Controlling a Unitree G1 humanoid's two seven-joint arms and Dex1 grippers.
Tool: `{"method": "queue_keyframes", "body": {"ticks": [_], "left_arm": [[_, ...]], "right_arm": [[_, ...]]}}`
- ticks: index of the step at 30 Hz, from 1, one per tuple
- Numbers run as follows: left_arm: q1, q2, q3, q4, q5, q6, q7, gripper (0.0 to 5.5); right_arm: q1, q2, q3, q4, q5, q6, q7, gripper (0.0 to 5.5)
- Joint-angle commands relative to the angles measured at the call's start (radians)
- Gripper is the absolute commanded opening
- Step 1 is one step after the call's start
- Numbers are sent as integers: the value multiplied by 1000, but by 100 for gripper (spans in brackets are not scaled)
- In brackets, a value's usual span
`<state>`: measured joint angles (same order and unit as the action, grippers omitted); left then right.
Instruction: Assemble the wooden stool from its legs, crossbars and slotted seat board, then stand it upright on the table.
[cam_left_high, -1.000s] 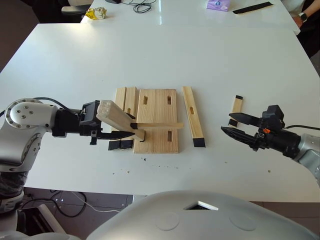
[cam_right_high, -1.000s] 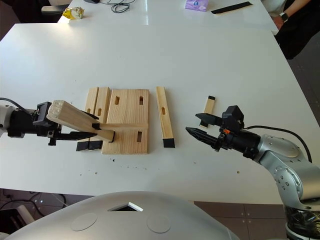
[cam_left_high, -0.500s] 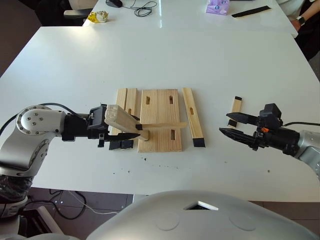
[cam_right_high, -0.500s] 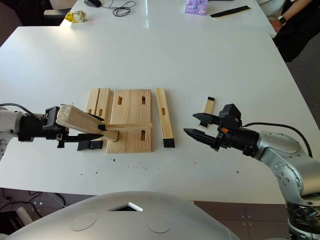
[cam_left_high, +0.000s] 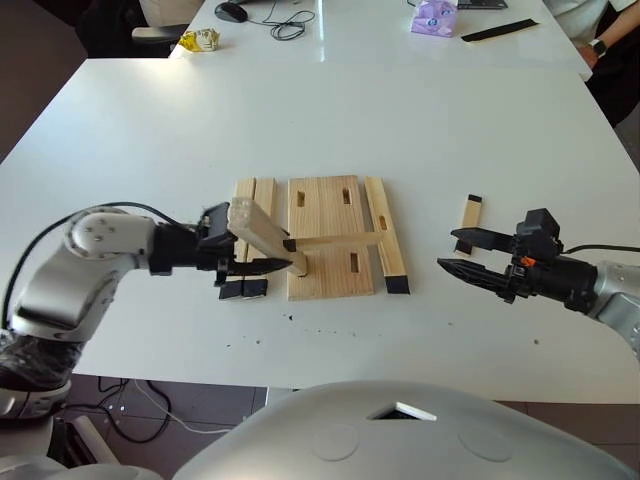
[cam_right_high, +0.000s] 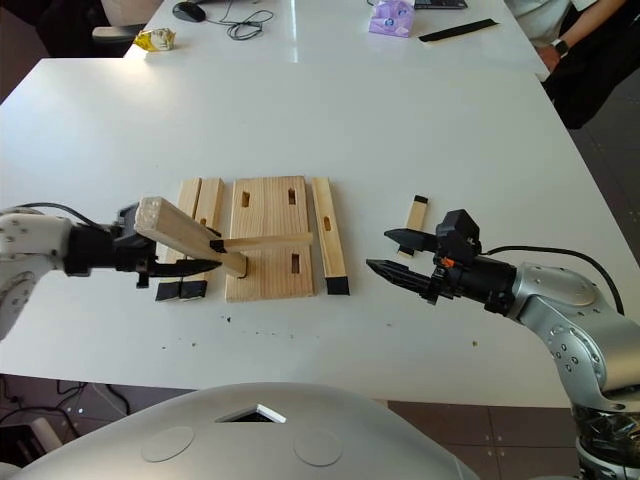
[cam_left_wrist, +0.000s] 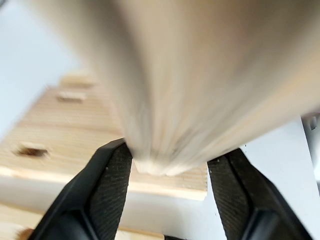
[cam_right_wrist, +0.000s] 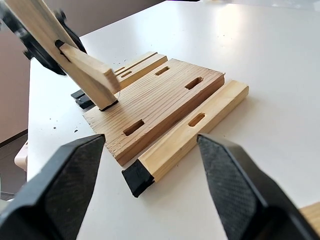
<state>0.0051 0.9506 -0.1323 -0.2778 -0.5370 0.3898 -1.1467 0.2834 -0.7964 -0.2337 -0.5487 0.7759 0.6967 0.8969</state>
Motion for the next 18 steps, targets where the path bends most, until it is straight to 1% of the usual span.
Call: {"method": "queue_keyframes", "body": {"ticks": [1,6,8,13,16,18], "left_arm": [[-12,-29,-29,42,61,12,19,319],[16,-41,-6,96,119,-58,17,382],[25,-32,31,91,102,-64,9,413],[78,31,156,30,37,-38,-53,413],[136,57,252,-22,-1,9,-43,413],[164,59,304,-45,-11,52,-8,413]], "right_arm": [[-21,-15,11,-4,-7,7,0,341],[-4,-15,3,-9,-8,5,-1,341],[7,-12,0,-15,-10,1,-4,341],[73,7,-36,-44,-11,-13,-22,341],[114,22,-54,-61,-14,-24,-34,341],[137,31,-63,-72,-16,-31,-43,341]]}}
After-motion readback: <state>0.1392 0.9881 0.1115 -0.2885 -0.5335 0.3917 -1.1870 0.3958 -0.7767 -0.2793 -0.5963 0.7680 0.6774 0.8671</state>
